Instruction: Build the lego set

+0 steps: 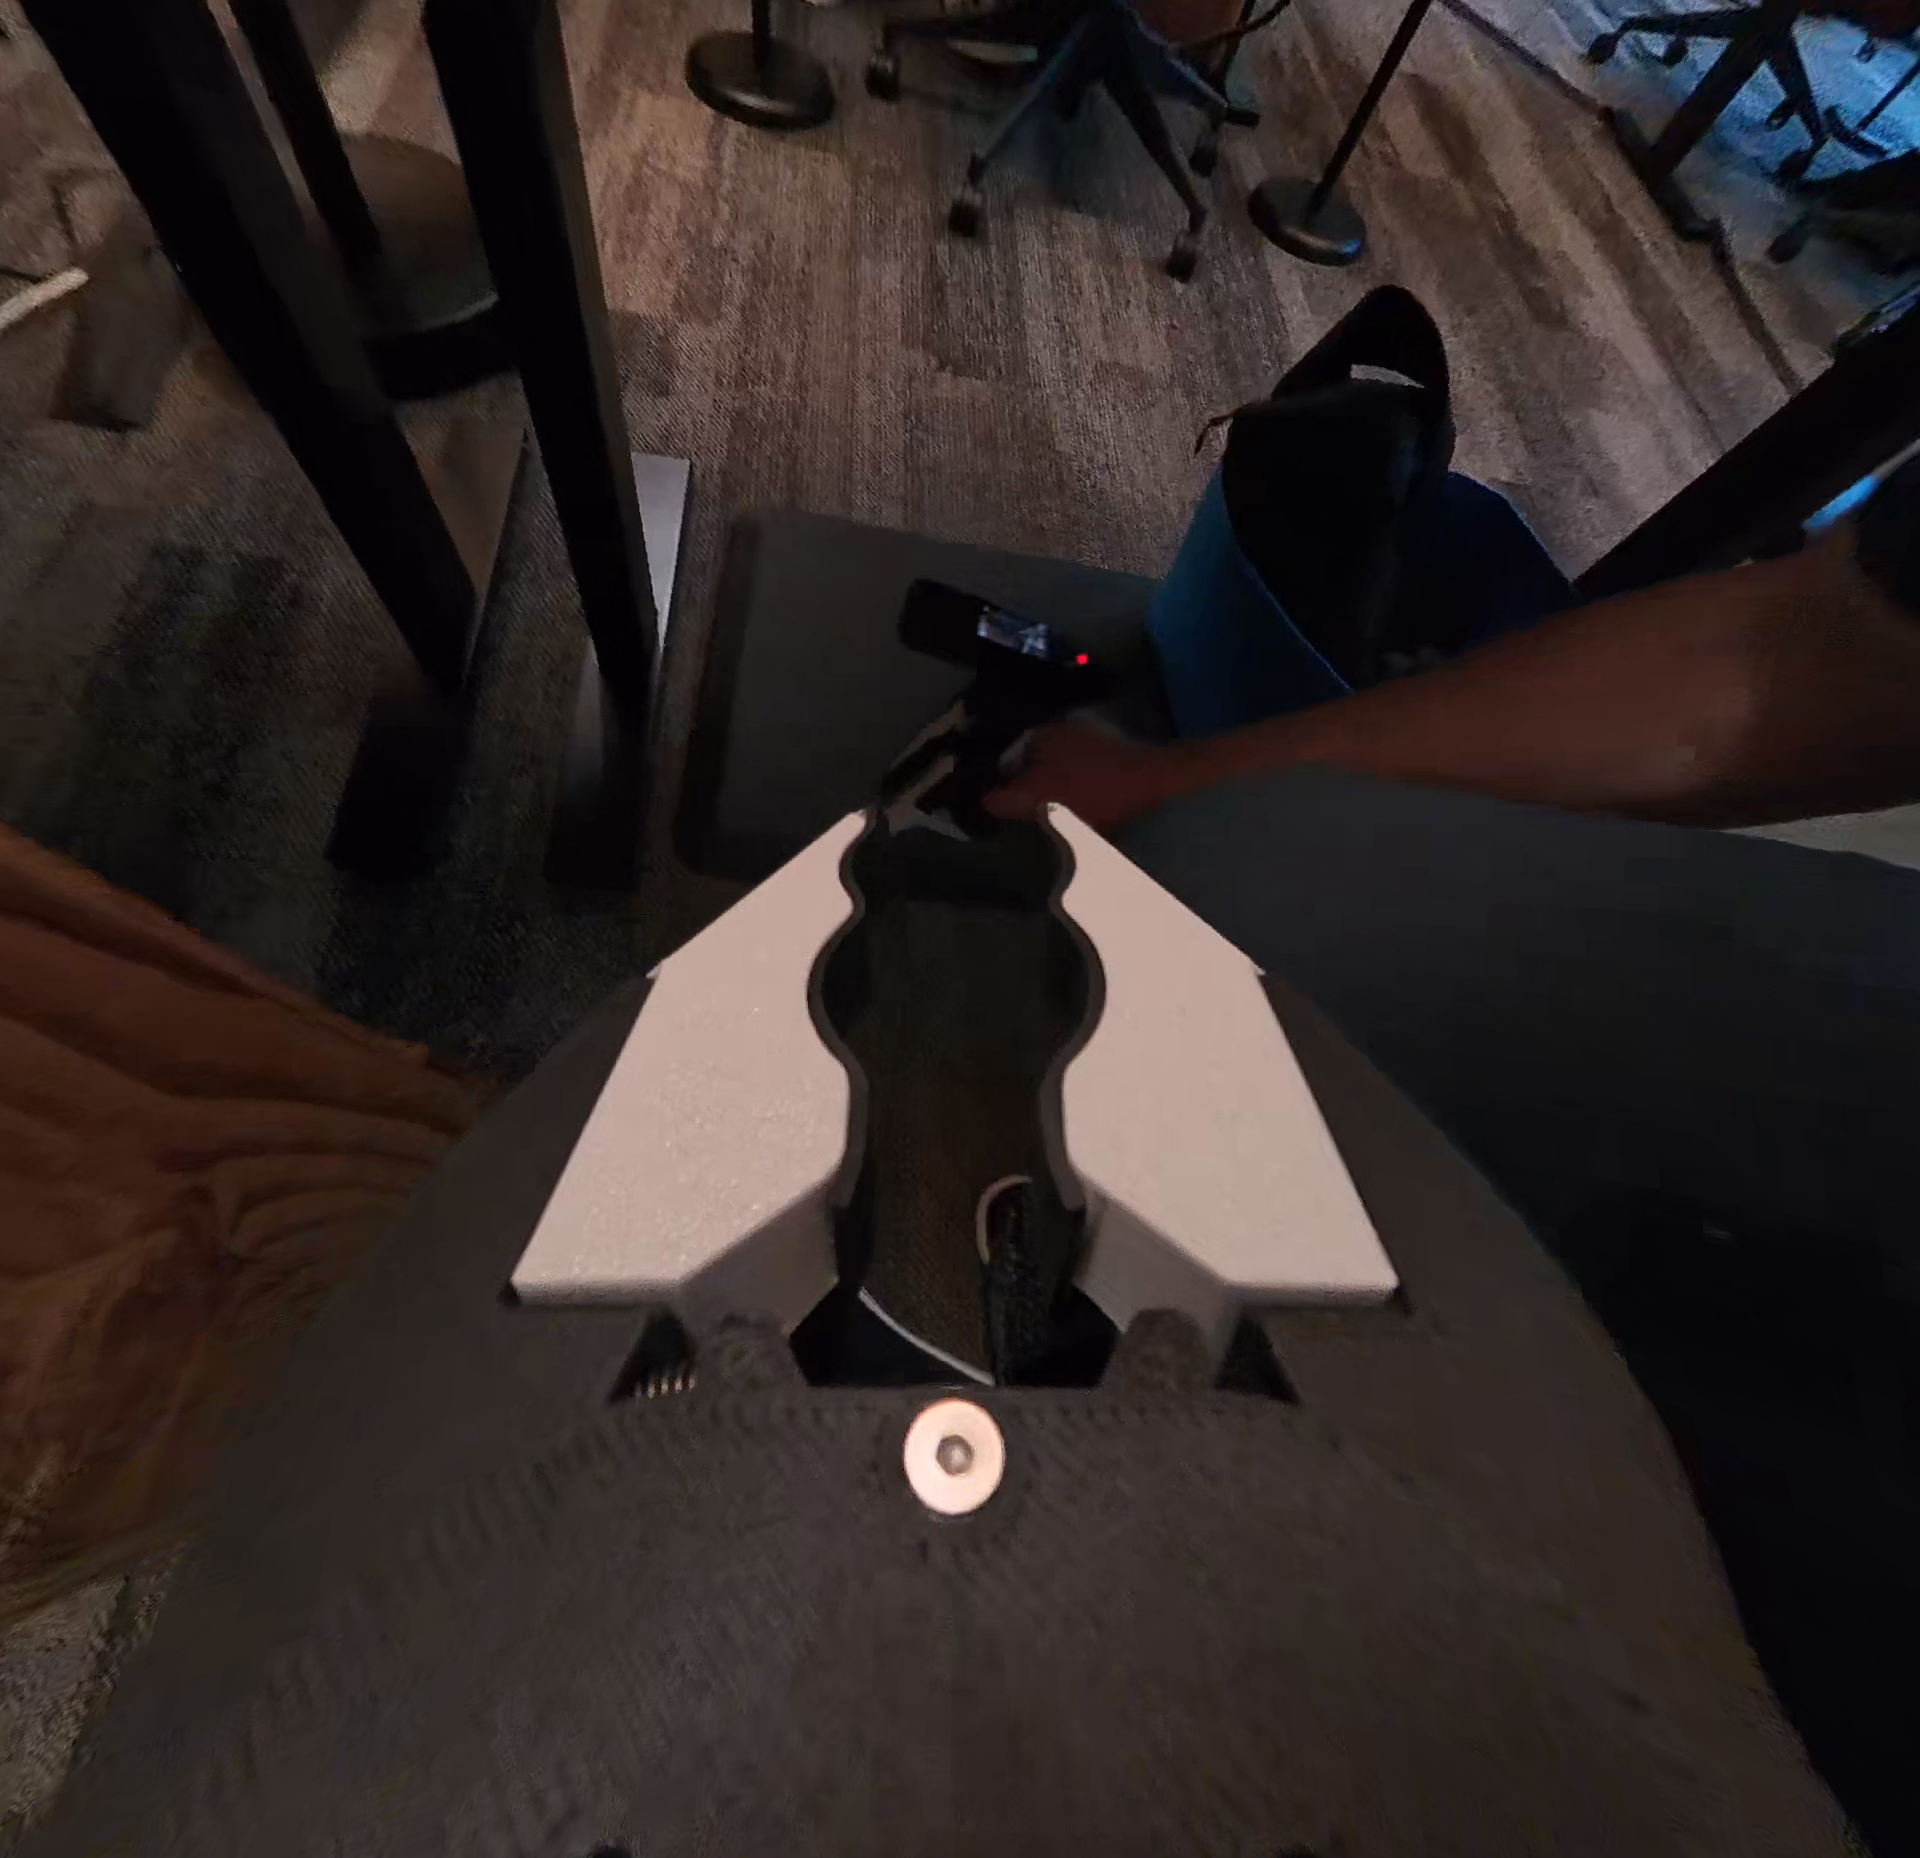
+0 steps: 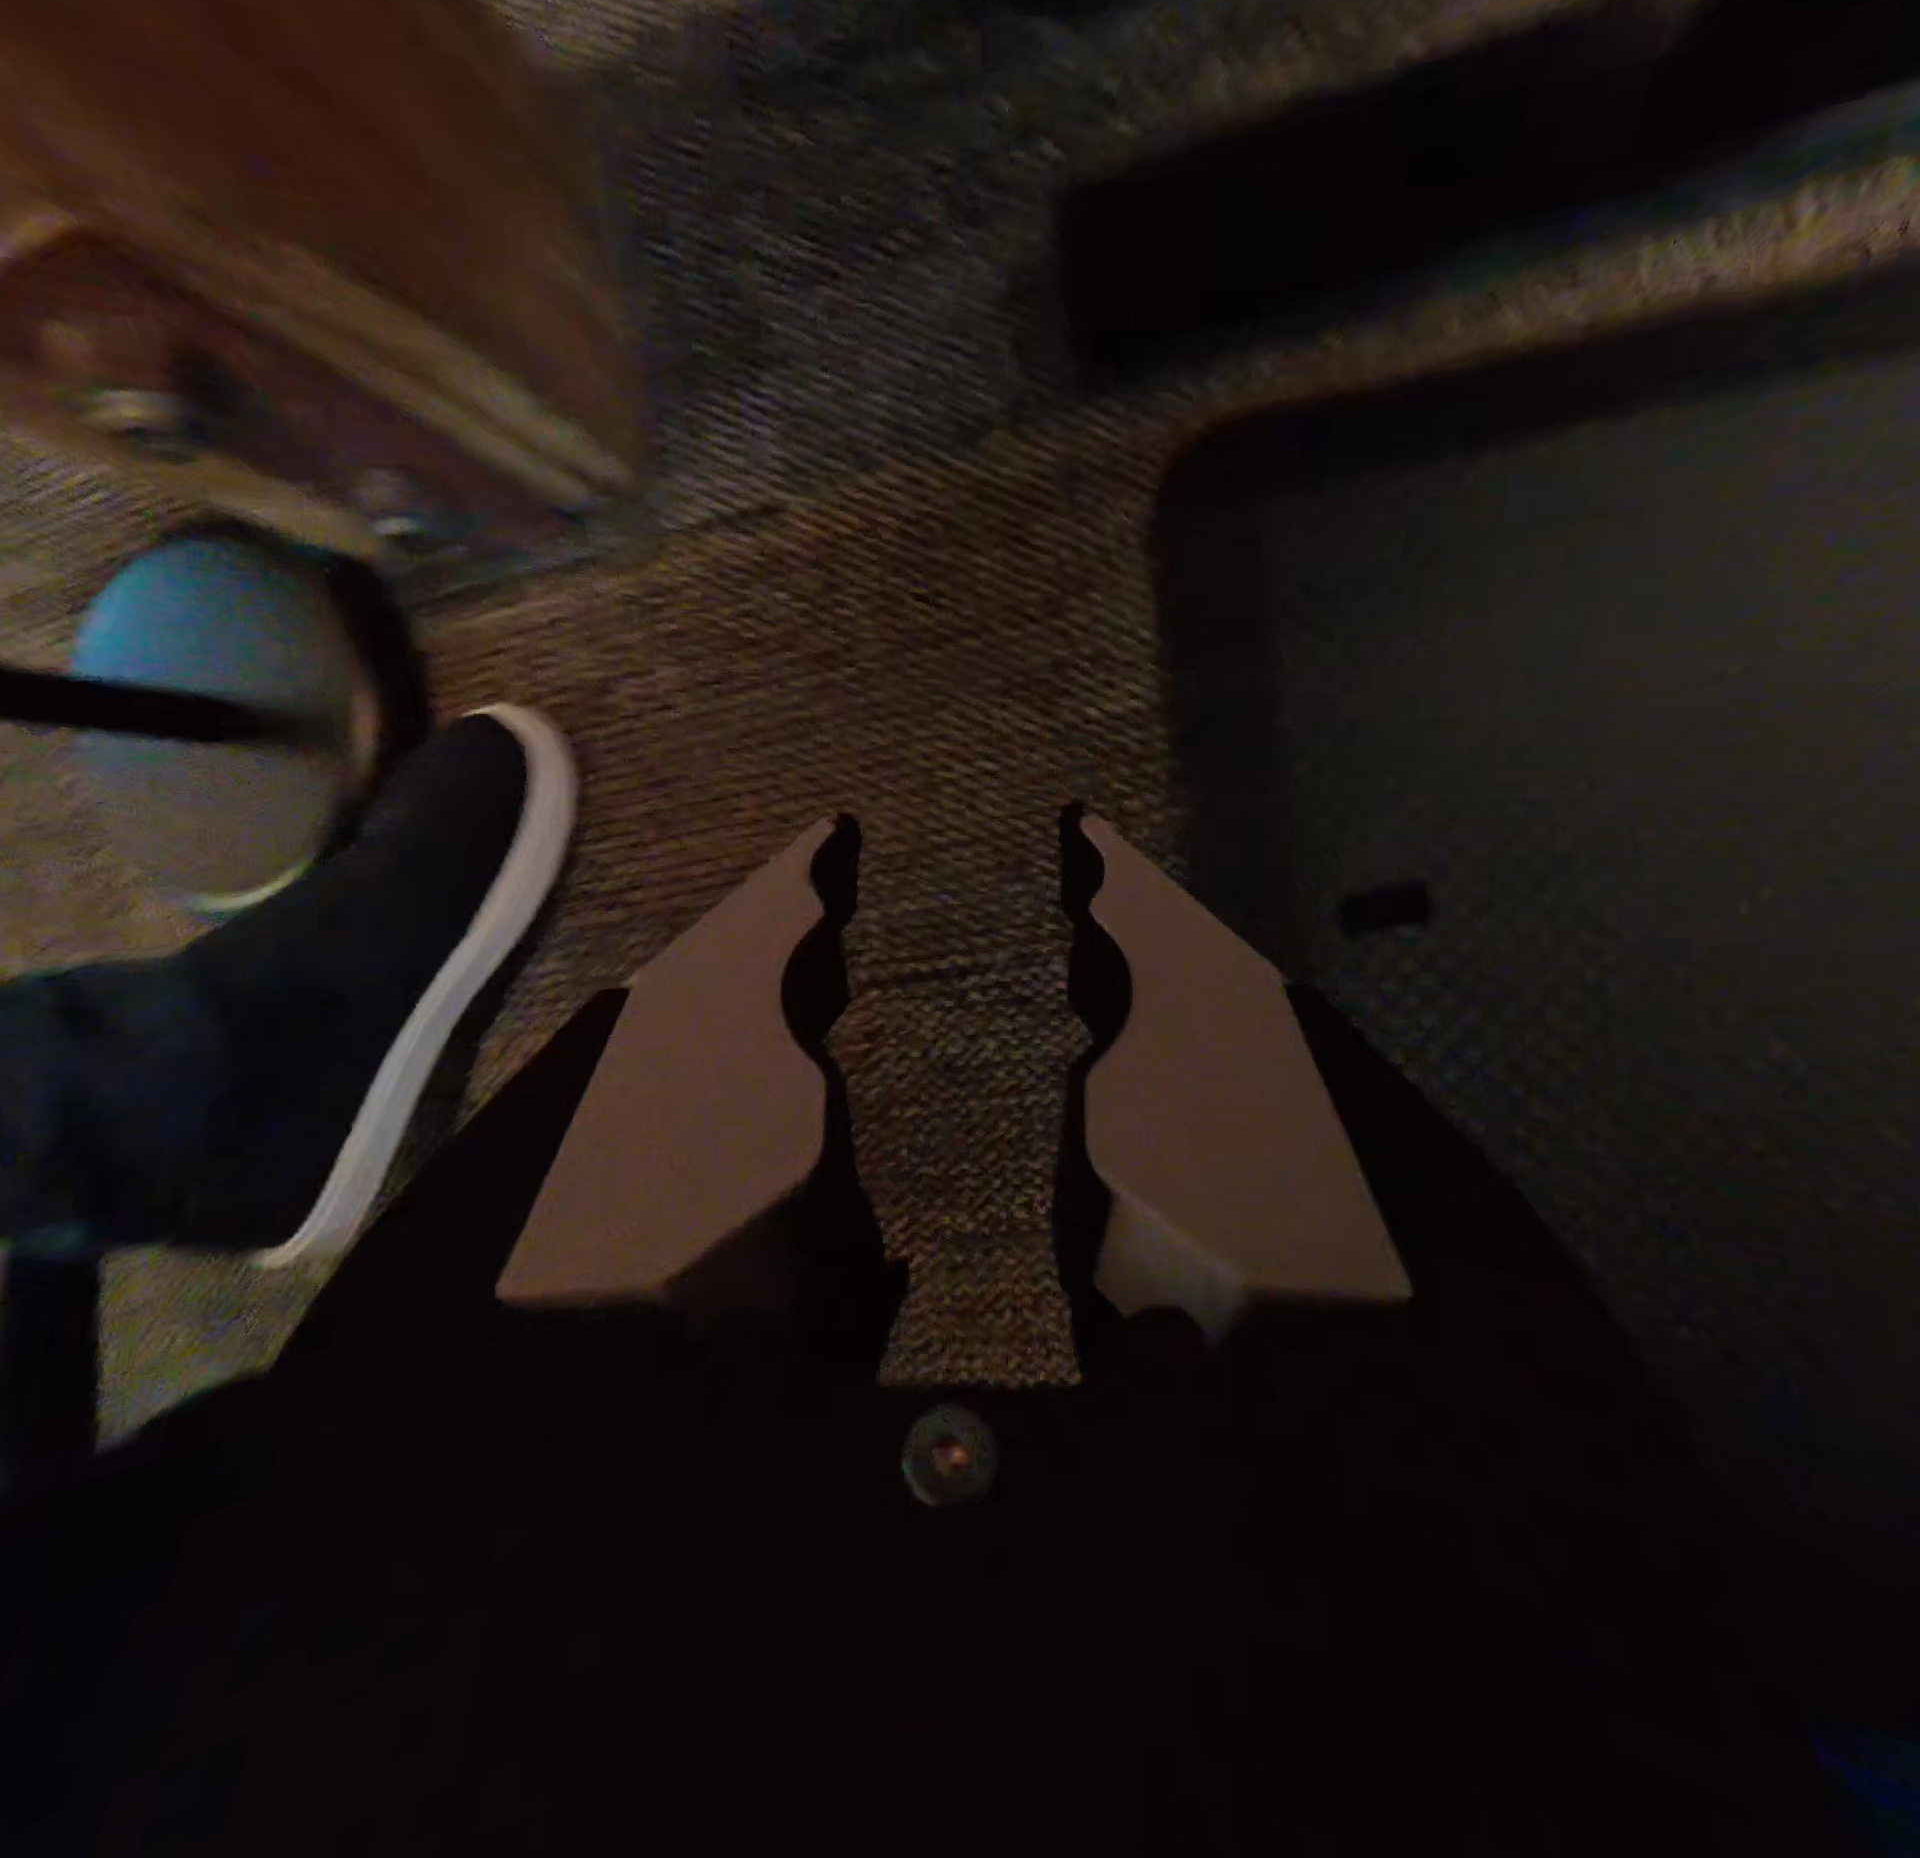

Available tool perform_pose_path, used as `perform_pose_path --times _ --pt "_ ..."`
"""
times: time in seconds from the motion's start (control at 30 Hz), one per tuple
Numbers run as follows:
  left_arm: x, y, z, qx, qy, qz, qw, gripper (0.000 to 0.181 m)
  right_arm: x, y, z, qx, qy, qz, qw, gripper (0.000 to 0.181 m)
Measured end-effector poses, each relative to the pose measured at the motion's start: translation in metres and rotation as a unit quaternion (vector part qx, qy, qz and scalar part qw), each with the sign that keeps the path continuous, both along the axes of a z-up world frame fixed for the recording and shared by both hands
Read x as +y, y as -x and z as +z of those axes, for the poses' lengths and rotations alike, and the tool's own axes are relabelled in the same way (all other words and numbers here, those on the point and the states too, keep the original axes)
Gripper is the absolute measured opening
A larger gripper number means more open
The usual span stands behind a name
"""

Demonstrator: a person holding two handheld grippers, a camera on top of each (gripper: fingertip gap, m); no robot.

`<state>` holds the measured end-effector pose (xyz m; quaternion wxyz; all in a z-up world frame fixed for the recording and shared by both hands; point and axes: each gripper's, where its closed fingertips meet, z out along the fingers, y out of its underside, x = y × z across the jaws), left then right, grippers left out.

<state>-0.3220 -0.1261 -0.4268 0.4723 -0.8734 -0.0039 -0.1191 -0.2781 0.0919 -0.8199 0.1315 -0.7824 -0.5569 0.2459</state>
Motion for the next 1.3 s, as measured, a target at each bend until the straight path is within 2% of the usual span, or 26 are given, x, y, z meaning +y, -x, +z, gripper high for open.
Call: perform_pose_path --times 0.1,0.23,0.5,0.53,0.57,0.7,0.9,1.0,1.13,1.3 --pt "-0.01 0.006 -0.014 -0.03 0.017 0.003 0.999 0.026 0.036 -0.015 -0.074 -0.049 0.043 -0.099 0.993 0.044" --pt "-0.027 0.013 -0.037 -0.049 0.043 0.013 0.998 0.025 0.074 -0.048 -0.142 -0.1 0.063 -0.195 0.974 0.048" --pt "-0.054 0.032 -0.068 -0.069 0.077 0.043 0.994 0.024 0.111 -0.058 -0.204 -0.158 0.045 -0.257 0.952 0.051" --pt "-0.055 0.033 -0.071 -0.07 0.08 0.045 0.993 0.024 0.114 -0.059 -0.209 -0.17 0.04 -0.265 0.948 0.049" --pt "-0.057 0.034 -0.075 -0.069 0.085 0.045 0.993 0.024 0.119 -0.06 -0.211 -0.18 0.024 -0.273 0.945 0.036" --pt "-0.061 0.033 -0.088 -0.074 0.101 0.042 0.991 0.024 0.124 -0.063 -0.213 -0.181 0.009 -0.278 0.943 0.025" --pt "-0.065 0.032 -0.092 -0.074 0.106 0.038 0.991 0.024 0.122 -0.064 -0.208 -0.125 0.063 -0.298 0.944 0.017" --pt "-0.061 0.032 -0.086 -0.075 0.099 0.037 0.992 0.023 0.114 -0.056 -0.195 -0.073 0.103 -0.3 0.945 0.015" --pt "-0.05 0.031 -0.072 -0.069 0.081 0.034 0.994 0.023 0.095 -0.036 -0.149 0.02 0.15 -0.284 0.947 0.014" --pt "-0.04 0.023 -0.056 -0.055 0.06 0.021 0.997 0.024 0.054 -0.026 -0.082 0.072 0.182 -0.215 0.957 0.015"
